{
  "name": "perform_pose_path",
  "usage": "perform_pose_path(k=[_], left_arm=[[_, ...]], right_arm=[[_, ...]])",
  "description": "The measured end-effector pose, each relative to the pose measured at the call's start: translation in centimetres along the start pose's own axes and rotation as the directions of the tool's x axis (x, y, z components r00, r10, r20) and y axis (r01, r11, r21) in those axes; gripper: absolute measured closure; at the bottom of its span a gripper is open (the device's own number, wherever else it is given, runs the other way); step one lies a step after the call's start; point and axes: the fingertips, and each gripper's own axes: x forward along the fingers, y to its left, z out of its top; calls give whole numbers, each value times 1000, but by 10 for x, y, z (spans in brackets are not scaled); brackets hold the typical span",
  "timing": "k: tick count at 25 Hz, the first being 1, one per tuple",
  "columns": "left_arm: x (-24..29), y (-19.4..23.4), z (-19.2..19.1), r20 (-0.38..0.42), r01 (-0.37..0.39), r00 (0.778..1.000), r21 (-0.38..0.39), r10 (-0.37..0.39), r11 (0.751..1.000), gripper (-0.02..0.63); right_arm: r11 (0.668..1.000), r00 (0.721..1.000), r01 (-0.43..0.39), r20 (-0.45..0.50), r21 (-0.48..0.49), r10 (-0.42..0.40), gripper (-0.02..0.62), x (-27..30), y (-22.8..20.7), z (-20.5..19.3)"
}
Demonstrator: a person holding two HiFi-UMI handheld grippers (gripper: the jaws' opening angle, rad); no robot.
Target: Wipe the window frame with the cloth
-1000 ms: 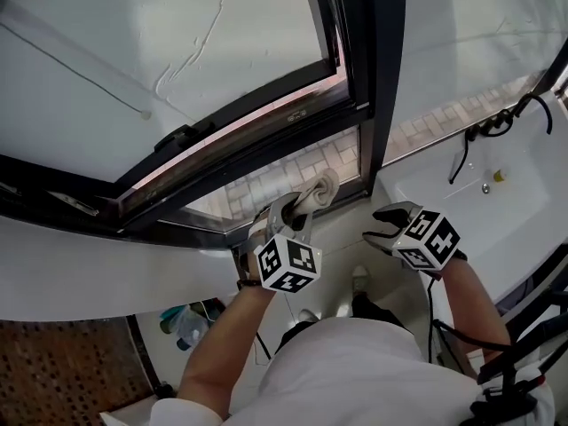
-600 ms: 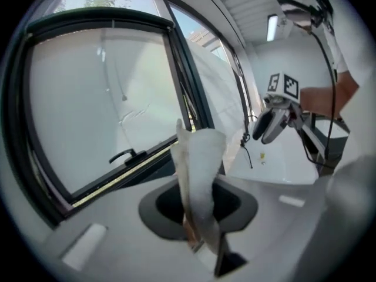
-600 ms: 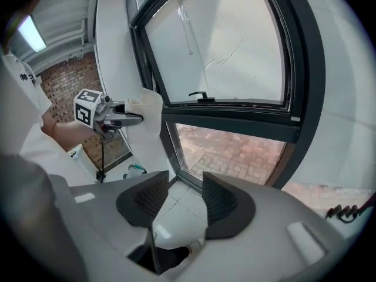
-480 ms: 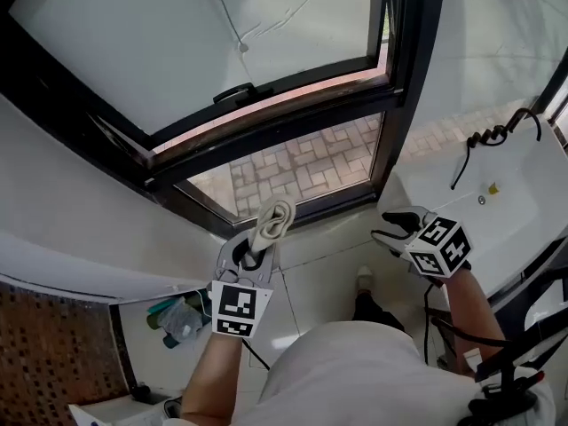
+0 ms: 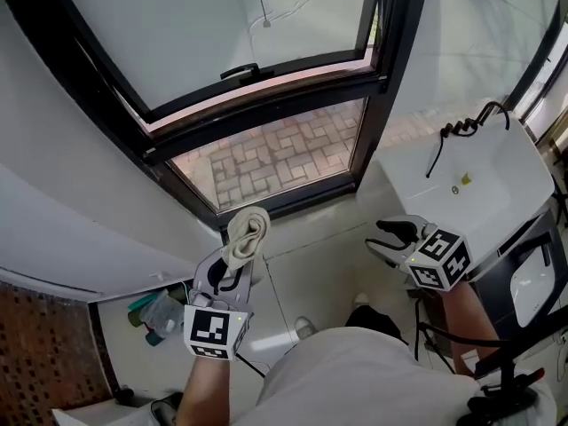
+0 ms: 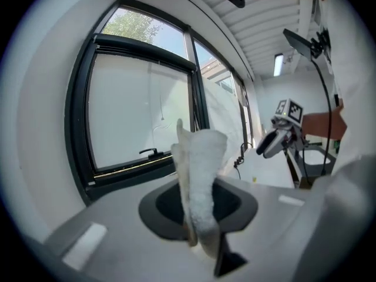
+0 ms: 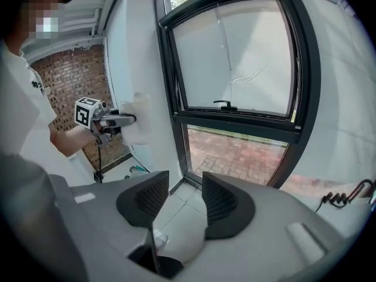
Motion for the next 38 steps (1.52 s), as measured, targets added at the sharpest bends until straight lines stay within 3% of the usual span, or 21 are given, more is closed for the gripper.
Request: perform_pose_path(k=[7,13,22,38], left_arm=[[-23,-11,8,13,-73,997,-13,74,997,516],[-1,-65,28,13,-25,1000,15,25,1000,515],[3,-127,52,-18,13,1000,23,-12,1000,515],[0,-130,39,-10,20,1000,38,-19,999,515]], right_arm=[[997,1000,-9,23,-81,11,414,-16,3,8],[999,995,-10,101,-35,14,414,-55,-14,-4],[998,983,-45,177,-40,51,408,-96,-10,-11],[997,973,-66,219,-50,75,408,-108,-1,-8]])
